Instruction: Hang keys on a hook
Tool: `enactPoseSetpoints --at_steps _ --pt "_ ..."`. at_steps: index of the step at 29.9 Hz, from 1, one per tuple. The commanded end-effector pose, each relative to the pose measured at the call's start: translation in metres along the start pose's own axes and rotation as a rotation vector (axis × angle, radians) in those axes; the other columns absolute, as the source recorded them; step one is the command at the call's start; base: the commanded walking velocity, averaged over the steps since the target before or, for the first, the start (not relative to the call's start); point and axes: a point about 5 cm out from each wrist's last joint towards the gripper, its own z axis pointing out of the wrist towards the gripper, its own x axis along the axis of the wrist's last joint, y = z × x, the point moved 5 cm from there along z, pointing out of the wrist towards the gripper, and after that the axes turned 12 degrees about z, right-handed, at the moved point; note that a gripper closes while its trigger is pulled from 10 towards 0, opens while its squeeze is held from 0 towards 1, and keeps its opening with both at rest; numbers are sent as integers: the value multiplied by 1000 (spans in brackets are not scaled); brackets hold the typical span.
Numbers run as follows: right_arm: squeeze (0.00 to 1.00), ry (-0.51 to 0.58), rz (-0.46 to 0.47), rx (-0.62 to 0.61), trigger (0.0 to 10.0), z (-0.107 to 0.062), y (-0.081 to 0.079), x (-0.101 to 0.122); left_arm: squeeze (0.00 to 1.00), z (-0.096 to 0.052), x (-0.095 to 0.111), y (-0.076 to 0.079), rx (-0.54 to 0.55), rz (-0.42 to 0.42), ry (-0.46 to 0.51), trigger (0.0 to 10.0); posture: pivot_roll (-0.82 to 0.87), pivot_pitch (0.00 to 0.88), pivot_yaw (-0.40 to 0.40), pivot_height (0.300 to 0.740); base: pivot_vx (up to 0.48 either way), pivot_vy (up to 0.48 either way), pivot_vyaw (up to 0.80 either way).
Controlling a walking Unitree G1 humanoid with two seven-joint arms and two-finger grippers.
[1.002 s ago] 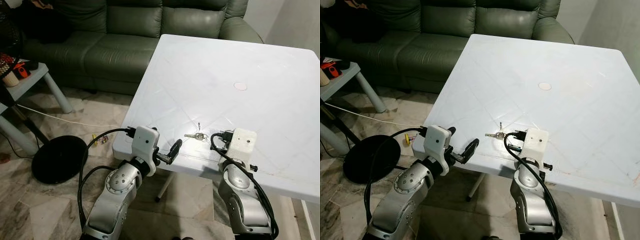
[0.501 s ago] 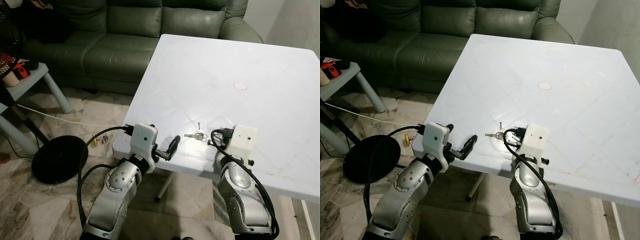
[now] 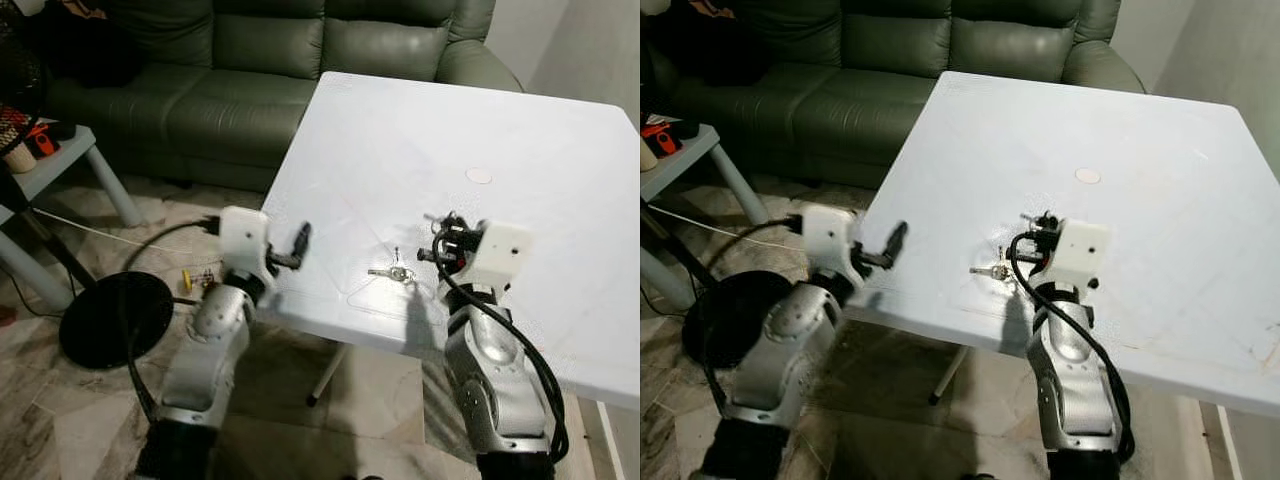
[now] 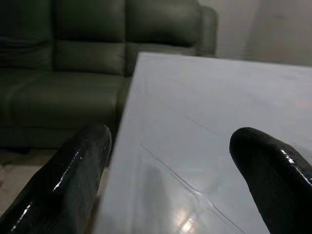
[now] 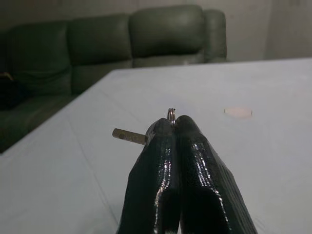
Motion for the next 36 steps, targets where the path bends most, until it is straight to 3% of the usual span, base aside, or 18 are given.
enactPoseSetpoints --at_steps 1,5,6,7,8,9,16,22,29,35,36 --pt "0 11 0 41 0 5 -4 3 0 3 1 -9 25 -18 1 10000 26 40 -48 740 0 0 0" --pt "0 34 -25 99 0 12 -8 10 0 9 6 -22 50 -26 20 10000 20 23 -47 740 0 0 0" --pt "0 42 -39 120 824 15 -10 13 0 11 8 -29 66 -38 27 10000 20 23 -47 740 0 0 0" --pt "0 42 -39 120 824 15 -10 13 0 11 8 -29 66 -38 27 10000 20 23 -47 740 0 0 0" --pt "0 50 -58 136 4549 20 -10 17 0 14 12 -39 88 -46 40 10000 20 14 -49 740 0 0 0" --pt "0 48 -64 141 10000 22 -10 19 0 15 15 -44 99 -43 50 10000 19 5 -50 740 0 0 0" --pt "0 85 -72 193 10000 30 -13 34 0 15 30 -66 149 -60 109 10000 22 0 -54 740 0 0 0" --pt "0 73 -70 251 10000 25 -16 26 0 9 24 -59 114 -134 133 10000 23 0 -58 740 0 0 0" --pt "0 17 -85 258 10000 15 -6 4 0 0 6 -47 94 -119 109 10000 23 0 -59 740 0 0 0" --pt "0 -15 -113 214 10000 12 10 -7 0 -4 -7 -51 109 -93 78 10000 15 0 -54 740 0 0 0" --pt "133 -19 -123 204 10000 12 14 -8 0 -4 -7 -54 117 -86 78 10000 13 0 -56 740 0 0 0"
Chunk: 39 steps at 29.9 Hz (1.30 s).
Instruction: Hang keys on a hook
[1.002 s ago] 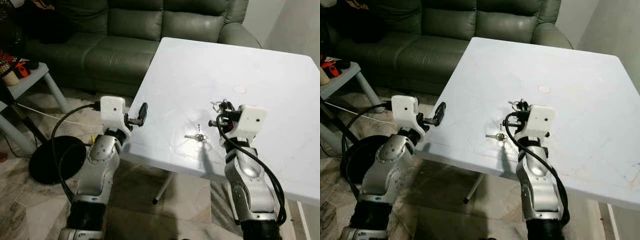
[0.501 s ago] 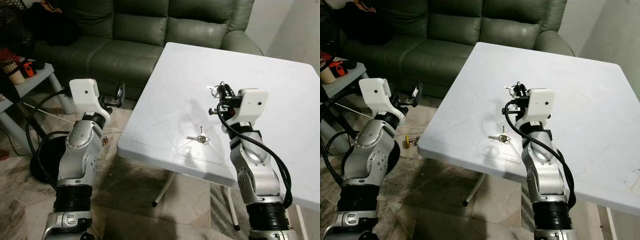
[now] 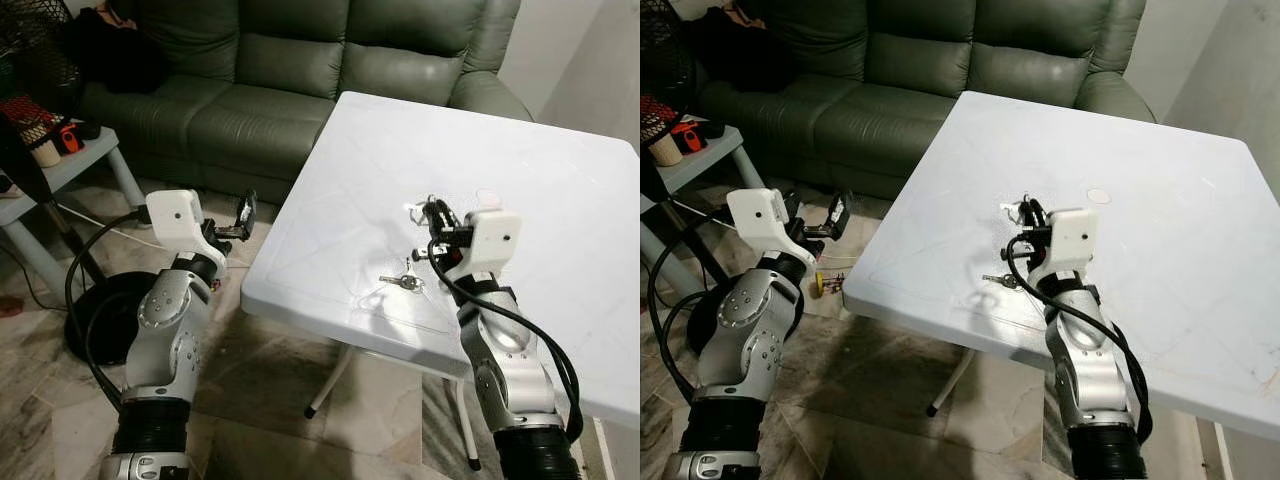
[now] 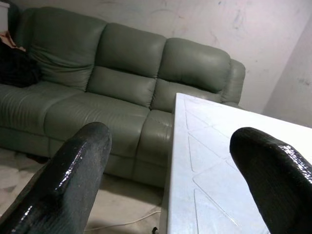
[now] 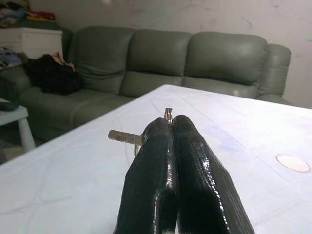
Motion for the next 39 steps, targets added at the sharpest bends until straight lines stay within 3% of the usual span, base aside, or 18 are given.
enactPoseSetpoints --at_steps 1,3,5,11,24,31,39 --pt "110 -8 -35 -21 10000 -1 9 0 0 -1 -3 -6 8 20 -7 10000 13 0 -56 740 0 0 0" --pt "86 -22 -43 -20 10000 -1 11 -2 0 0 -2 -8 12 21 -4 10000 13 0 -54 740 0 0 0" --pt "0 -40 -40 -29 10000 0 14 -5 0 3 1 -11 18 24 3 10000 12 0 -52 740 0 0 0" --pt "0 -73 -30 -43 10000 2 17 -10 0 7 0 -10 19 34 2 10000 8 0 -49 740 0 0 -619" --pt "0 -70 -1 -43 10000 5 7 -13 0 8 -8 -7 28 7 -32 10000 6 0 -45 740 0 0 -731" --pt "0 -64 4 -40 10000 7 4 -11 0 9 -9 -9 47 -19 -36 10000 6 0 -47 740 0 459 -731" --pt "0 -68 -3 -41 10000 6 4 -12 0 10 -9 -9 58 -31 -46 10000 2 0 -52 740 0 0 -729"
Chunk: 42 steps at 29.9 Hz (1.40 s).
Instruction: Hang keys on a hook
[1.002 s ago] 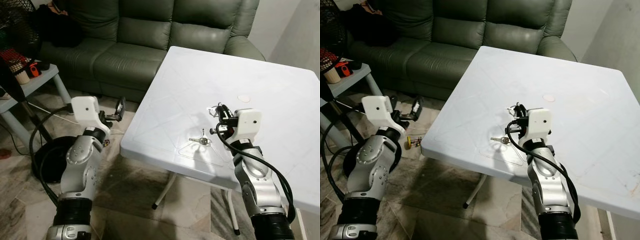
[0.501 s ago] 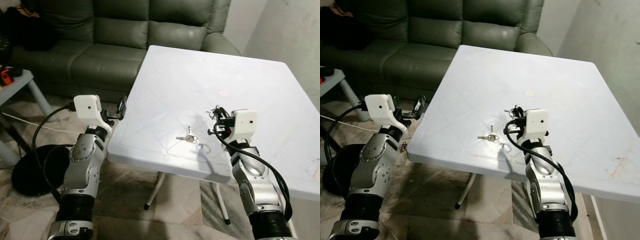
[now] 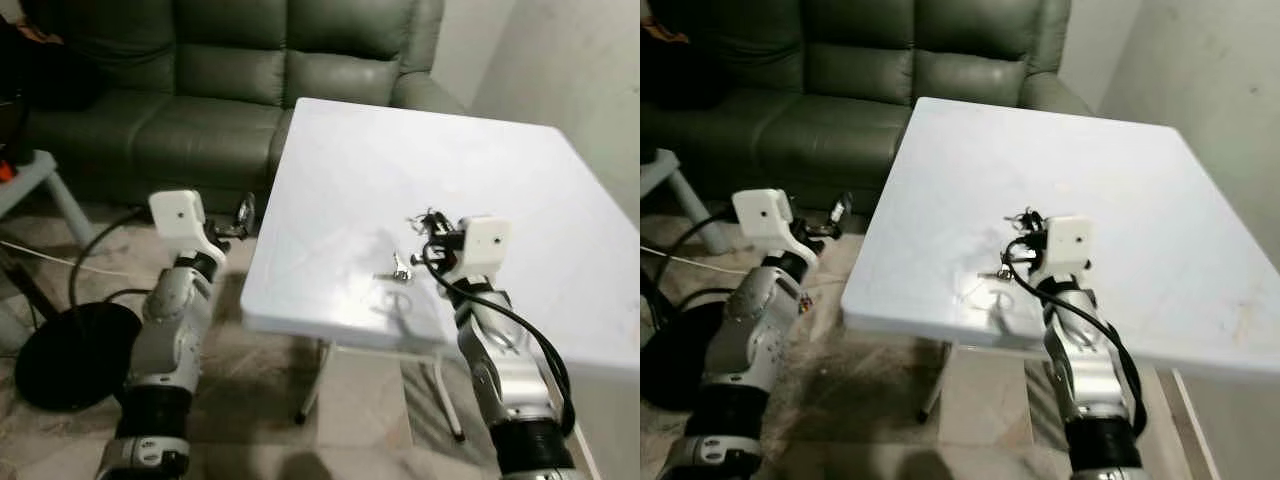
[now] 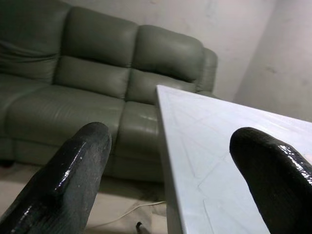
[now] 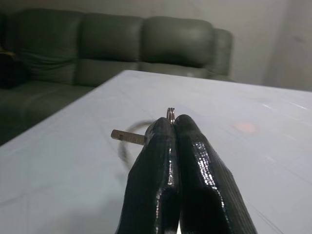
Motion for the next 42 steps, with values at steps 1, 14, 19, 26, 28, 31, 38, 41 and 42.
enactPoseSetpoints --at_steps 1,14,19,26,28,31,38,41,42 --pt "0 7 -15 -24 10000 -1 10 5 0 4 3 14 -28 -26 4 10000 2 0 -52 740 0 0 -731" --pt "0 3 -22 -22 10000 -3 10 4 0 4 2 14 -20 -34 -5 10000 4 0 -54 740 0 0 -730" --pt "0 2 -22 -17 10000 -3 8 4 0 4 2 13 -13 -32 -11 10000 4 0 -54 740 0 0 -731" --pt "0 4 -22 -17 10000 -2 7 4 0 5 -1 14 -5 -39 -30 10000 7 0 -49 740 0 0 -731" --pt "0 3 -22 -16 10000 -2 7 4 0 5 -1 15 -5 -44 -31 10000 7 0 -49 740 0 0 -725" --pt "0 2 -22 -16 10000 -2 7 4 0 5 -1 17 -9 -44 -31 10000 7 0 -49 740 0 0 -725" --pt "0 -2 -20 -14 10000 -3 7 3 0 4 -2 16 -4 -46 -37 10000 8 0 -50 740 0 0 -725" --pt "0 -2 -20 -14 10000 -3 6 3 0 4 -2 16 -4 -45 -38 10000 8 0 -50 740 0 0 -725" --pt "0 -1 -20 -12 10000 -2 5 3 0 4 -2 16 -3 -45 -38 10000 8 0 -50 740 0 0 -725"
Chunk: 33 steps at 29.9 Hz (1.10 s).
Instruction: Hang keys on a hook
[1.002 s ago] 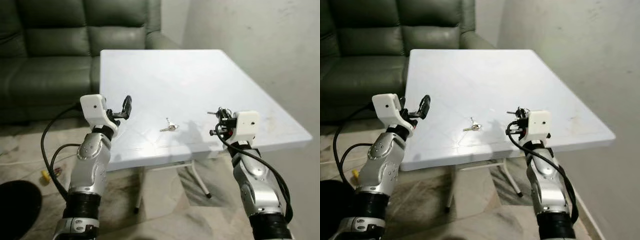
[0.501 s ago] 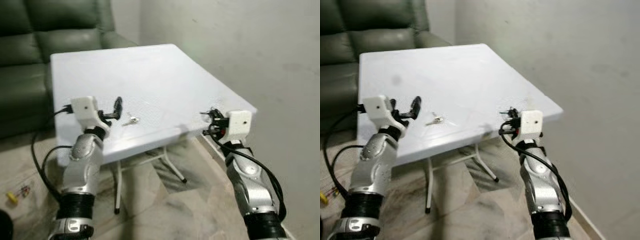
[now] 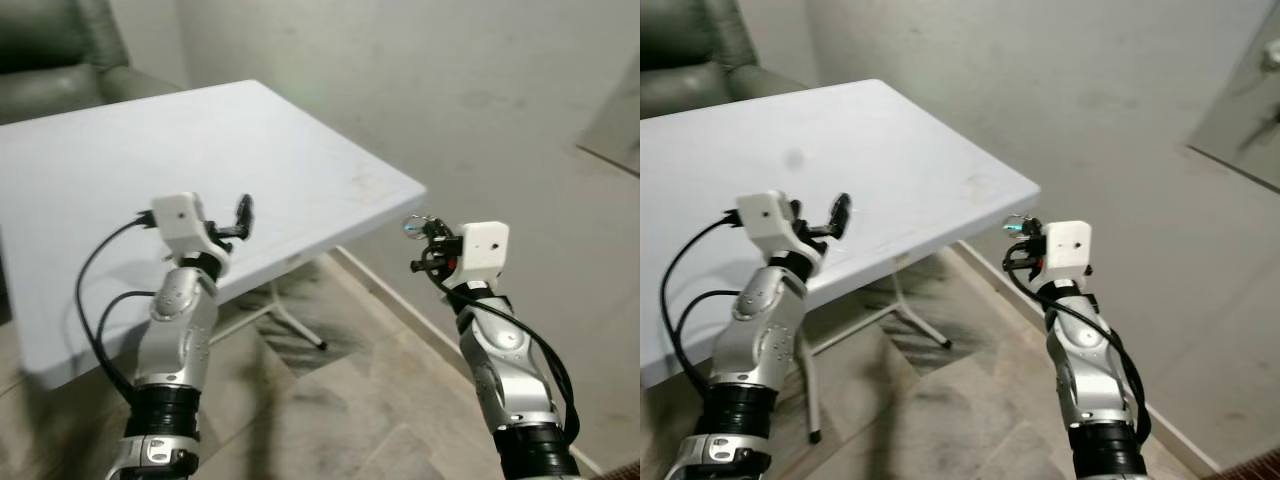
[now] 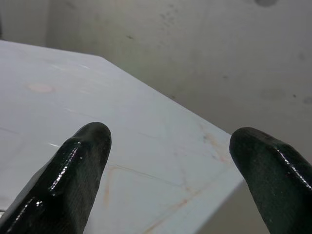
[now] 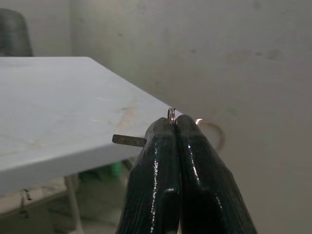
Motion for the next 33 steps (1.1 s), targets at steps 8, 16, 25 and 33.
enactPoseSetpoints --at_steps 8,16,25,33 --pt "0 18 -3 21 10000 3 -6 6 0 1 4 -3 13 10 1 10000 8 0 -50 740 0 0 -725" --pt "0 18 -4 21 10000 3 -6 6 0 2 3 -4 24 8 -3 10000 11 0 -54 740 0 0 -722" --pt "0 14 -6 25 10000 3 -6 6 0 1 3 -3 23 7 -6 10000 14 0 -60 740 0 0 -719" --pt "0 11 -6 30 10000 3 -8 5 0 0 2 -3 27 4 -7 10000 14 0 -62 740 0 0 -712"
